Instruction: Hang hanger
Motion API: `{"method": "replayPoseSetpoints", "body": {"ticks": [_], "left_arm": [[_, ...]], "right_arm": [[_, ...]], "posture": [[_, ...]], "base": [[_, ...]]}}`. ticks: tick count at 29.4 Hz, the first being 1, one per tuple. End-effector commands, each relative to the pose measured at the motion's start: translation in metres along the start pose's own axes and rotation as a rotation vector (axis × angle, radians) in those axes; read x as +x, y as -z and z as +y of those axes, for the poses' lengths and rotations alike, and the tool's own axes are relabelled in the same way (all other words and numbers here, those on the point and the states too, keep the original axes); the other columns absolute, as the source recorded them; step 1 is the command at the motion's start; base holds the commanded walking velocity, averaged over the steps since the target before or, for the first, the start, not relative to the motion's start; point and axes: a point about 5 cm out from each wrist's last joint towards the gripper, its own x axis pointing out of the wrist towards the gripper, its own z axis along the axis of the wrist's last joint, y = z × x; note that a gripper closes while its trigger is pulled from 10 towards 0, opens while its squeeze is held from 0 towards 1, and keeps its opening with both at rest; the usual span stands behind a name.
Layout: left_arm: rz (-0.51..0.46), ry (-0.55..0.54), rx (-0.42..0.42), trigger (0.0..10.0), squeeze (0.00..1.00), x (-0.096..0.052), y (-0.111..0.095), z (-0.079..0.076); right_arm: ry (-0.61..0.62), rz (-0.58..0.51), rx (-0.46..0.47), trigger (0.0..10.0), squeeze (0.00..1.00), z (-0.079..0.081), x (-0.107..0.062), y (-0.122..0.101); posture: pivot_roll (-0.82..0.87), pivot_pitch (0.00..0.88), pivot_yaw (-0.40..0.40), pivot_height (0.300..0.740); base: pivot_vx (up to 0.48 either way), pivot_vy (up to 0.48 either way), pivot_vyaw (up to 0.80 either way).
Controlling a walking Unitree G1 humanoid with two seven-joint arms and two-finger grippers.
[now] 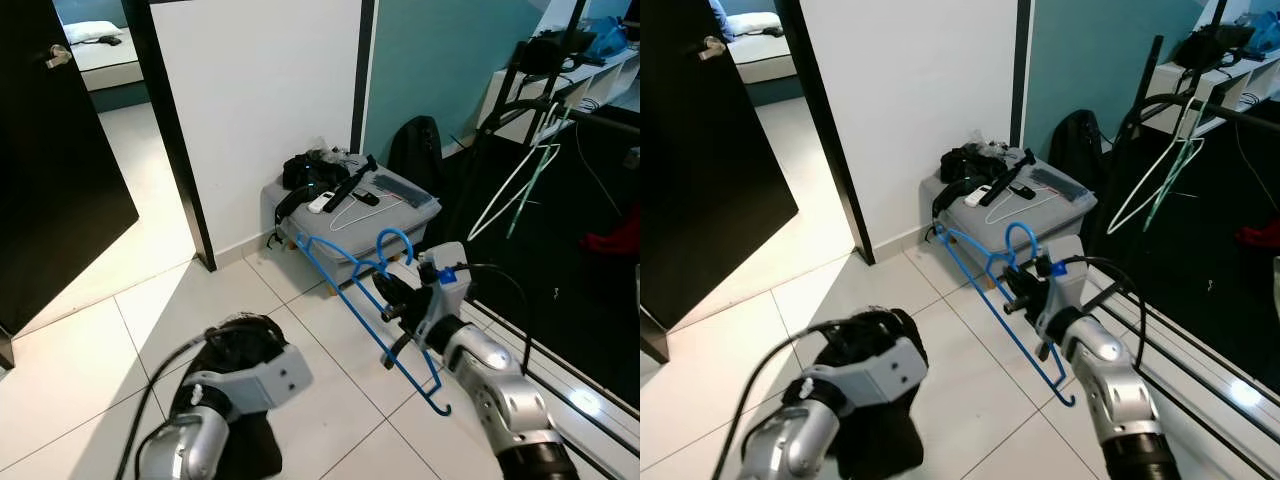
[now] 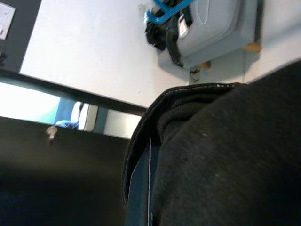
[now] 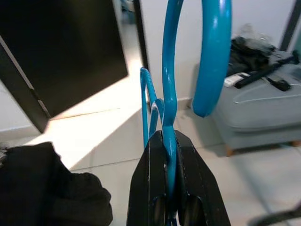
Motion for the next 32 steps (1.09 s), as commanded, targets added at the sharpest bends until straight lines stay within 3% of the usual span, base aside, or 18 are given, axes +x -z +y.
{"method": "replayPoseSetpoints", "body": {"ticks": [1,9,32], "left_arm": [[-0.025,-0.029,0.013,10.0,0.00,-0.003,-0.007,0.006],[-0.079,-0.008,0.023,10.0,0.00,-0.012,-0.020,0.005],[-0.074,0.009,0.046,10.0,0.00,-0.024,-0.016,0.009]], "right_arm": [[-0.008,0.006,-0.014,10.0,0.00,0.001,-0.002,-0.001],[-0.002,0.010,-0.004,10.0,0.00,0.002,-0.006,0.001],[-0.003,-0.003,0.055,10.0,0.00,0.014,-0.009,0.007]], "posture": [[0.02,0.000,-0.049,0.731],[0.00,0.000,-0.038,0.731],[-0.04,0.000,0.012,0.731]], "base": [[0.000,0.000,0.64],[0.000,0.000,0.65],[0.000,0.000,0.65]]}}
